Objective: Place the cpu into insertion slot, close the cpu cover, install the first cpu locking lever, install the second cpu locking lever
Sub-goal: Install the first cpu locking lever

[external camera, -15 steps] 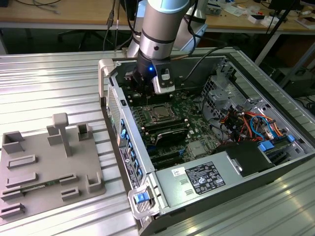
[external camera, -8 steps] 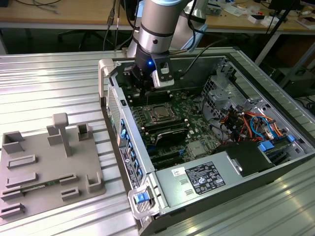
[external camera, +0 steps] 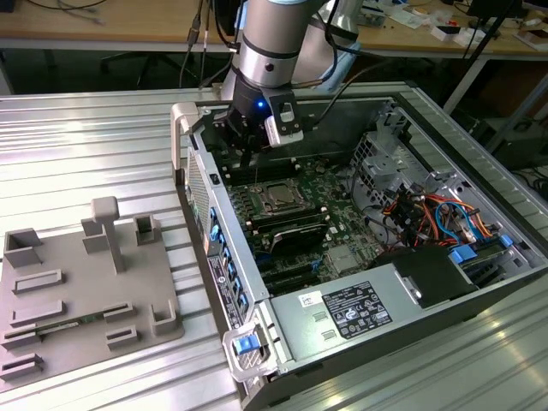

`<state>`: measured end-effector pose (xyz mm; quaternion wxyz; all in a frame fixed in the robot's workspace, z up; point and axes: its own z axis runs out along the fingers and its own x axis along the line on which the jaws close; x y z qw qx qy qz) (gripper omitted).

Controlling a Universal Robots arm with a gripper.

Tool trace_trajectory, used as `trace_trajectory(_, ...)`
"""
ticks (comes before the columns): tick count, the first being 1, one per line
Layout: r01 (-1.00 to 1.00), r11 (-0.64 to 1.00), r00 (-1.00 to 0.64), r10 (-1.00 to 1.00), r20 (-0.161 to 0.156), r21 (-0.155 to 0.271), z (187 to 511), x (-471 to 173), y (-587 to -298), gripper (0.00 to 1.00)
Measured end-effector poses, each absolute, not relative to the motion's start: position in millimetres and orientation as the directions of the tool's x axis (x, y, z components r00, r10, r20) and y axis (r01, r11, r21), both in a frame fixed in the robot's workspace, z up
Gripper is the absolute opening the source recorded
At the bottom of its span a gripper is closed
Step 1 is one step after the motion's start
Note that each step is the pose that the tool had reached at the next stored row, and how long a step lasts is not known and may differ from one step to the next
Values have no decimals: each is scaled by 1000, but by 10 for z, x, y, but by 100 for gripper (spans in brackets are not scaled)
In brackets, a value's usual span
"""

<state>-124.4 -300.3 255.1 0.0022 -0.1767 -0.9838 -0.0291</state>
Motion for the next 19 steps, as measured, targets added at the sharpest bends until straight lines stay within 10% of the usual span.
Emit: trace_trajectory(19, 107, 992, -994, 107, 1, 59, 2599, -1243, -3004, 11)
